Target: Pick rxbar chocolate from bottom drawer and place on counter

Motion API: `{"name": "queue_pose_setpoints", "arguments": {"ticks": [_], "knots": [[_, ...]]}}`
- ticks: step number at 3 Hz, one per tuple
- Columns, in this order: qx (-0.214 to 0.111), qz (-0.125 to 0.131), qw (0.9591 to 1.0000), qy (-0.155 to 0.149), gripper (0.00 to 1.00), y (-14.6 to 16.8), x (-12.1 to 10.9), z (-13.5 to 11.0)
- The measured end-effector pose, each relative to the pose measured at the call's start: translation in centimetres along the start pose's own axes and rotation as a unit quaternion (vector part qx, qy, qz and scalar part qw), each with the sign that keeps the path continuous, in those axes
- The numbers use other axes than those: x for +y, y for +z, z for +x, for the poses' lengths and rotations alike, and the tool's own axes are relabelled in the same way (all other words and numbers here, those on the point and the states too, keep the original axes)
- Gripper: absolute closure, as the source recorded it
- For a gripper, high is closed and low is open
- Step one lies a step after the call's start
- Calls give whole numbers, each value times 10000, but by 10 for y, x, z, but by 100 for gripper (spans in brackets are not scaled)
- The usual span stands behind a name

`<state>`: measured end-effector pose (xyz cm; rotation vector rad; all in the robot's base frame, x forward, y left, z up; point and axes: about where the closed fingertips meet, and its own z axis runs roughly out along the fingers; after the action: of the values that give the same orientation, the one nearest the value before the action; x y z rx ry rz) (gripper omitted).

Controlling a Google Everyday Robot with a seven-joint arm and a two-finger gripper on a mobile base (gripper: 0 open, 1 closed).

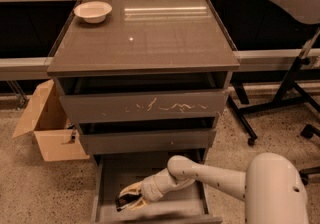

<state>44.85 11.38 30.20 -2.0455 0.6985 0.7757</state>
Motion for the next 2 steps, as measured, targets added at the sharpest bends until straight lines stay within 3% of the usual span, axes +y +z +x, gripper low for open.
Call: {"name": "queue_pose_setpoints", "arguments": {"ticks": [1,2], "knots": [[164,249,9978,-594,100,-33,-1,-45],[164,298,9971,-678,100,-41,6,-60]]}}
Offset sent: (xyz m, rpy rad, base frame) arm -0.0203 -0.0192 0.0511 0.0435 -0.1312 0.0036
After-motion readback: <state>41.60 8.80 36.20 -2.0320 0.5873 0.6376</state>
